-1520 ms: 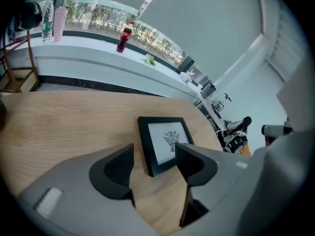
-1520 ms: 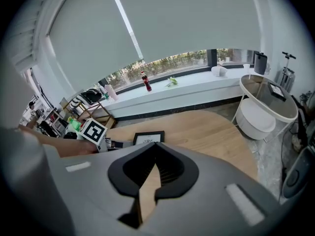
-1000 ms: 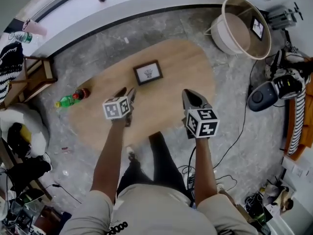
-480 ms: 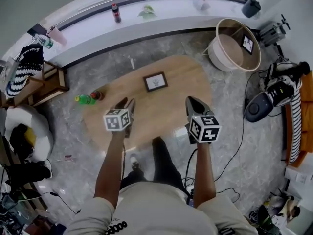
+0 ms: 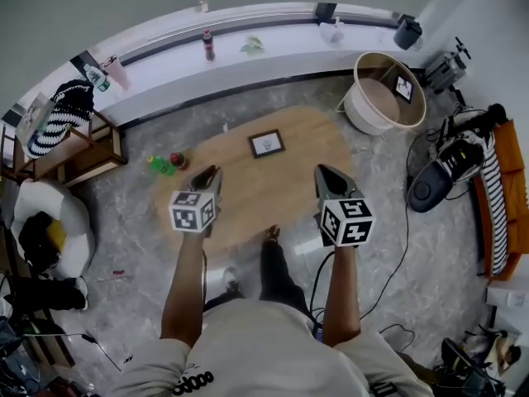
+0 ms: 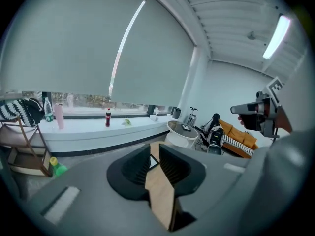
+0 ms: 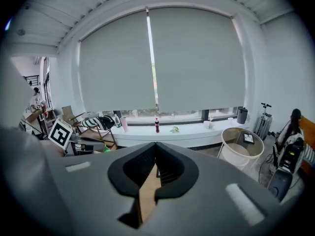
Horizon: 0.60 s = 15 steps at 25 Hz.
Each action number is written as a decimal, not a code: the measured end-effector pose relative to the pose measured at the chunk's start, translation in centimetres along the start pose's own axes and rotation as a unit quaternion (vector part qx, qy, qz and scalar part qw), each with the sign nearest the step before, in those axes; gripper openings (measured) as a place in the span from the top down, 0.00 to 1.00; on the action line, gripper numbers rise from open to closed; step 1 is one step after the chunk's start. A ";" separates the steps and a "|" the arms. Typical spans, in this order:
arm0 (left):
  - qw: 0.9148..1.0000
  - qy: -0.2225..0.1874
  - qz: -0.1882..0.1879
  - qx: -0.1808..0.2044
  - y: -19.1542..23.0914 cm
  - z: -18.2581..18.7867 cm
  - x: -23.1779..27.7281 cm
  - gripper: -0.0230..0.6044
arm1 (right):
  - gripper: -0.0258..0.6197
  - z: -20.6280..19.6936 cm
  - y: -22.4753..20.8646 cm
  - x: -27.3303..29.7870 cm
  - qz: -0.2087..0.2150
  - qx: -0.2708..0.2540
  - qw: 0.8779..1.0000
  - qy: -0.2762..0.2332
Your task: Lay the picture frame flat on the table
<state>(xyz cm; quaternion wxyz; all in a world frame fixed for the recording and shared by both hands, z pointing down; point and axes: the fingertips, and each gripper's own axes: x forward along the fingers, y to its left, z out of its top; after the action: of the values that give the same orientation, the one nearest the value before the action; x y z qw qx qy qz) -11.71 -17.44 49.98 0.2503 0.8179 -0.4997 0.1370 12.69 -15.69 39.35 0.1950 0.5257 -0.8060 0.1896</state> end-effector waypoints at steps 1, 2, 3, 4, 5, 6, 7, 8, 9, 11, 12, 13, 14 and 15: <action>1.000 -0.006 -0.002 0.008 -0.3 0.4 -1.1 0.86 | 0.96 0.4 0.6 -1.0 0.000 -0.007 1.000 -0.006; 1.000 -0.012 -0.005 0.017 -0.8 0.8 -2.2 0.87 | 0.96 0.7 1.2 -2.0 0.001 -0.013 1.000 -0.011; 0.999 -0.017 -0.010 0.027 -1.4 1.1 -3.3 0.87 | 0.96 0.9 1.7 -3.0 0.002 -0.017 1.000 -0.016; 0.999 -0.022 -0.015 0.037 -2.1 1.5 -4.3 0.87 | 0.96 1.1 2.2 -4.1 0.002 -0.021 1.000 -0.022; 0.998 -0.030 -0.020 0.046 -2.8 2.0 -5.3 0.88 | 0.96 1.3 2.6 -5.1 0.002 -0.024 0.999 -0.027; 0.997 -0.039 -0.023 0.055 -3.3 2.5 -6.3 0.91 | 0.96 1.6 3.1 -6.1 0.002 -0.027 0.999 -0.033; 0.997 -0.048 -0.025 0.063 -3.8 3.1 -7.4 0.93 | 0.96 1.9 3.6 -7.0 0.002 -0.032 0.999 -0.039; 0.995 -0.058 -0.026 0.071 -4.3 3.7 -8.4 0.95 | 0.96 2.2 4.1 -7.9 0.003 -0.036 0.998 -0.045; 0.994 -0.066 -0.028 0.081 -4.8 4.4 -9.4 0.95 | 0.96 2.6 4.7 -8.7 0.004 -0.041 0.998 -0.051; 0.991 -0.081 -0.031 0.099 -5.6 5.4 -11.6 0.95 | 0.96 3.2 6.0 -10.4 0.005 -0.051 0.997 -0.063; 0.990 -0.088 -0.032 0.106 -6.1 5.7 -12.7 0.95 | 0.96 3.3 6.7 -11.3 0.006 -0.056 0.996 -0.068; 0.989 -0.096 -0.035 0.111 -6.5 6.1 -13.8 0.95 | 0.96 3.5 7.4 -12.2 0.006 -0.062 0.995 -0.074; 0.987 -0.104 -0.037 0.117 -6.9 6.4 -15.0 0.95 | 0.96 3.7 8.1 -13.1 0.006 -0.067 0.995 -0.079; 0.985 -0.113 -0.039 0.122 -7.3 6.8 -16.1 0.95 | 0.96 3.9 8.8 -14.0 0.006 -0.072 0.994 -0.086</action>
<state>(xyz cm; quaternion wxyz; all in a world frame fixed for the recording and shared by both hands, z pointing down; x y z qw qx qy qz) -12.93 -6.37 34.62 0.0954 0.8715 -0.4717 0.0941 9.30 -3.58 27.92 0.1614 0.5197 -0.8345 0.0865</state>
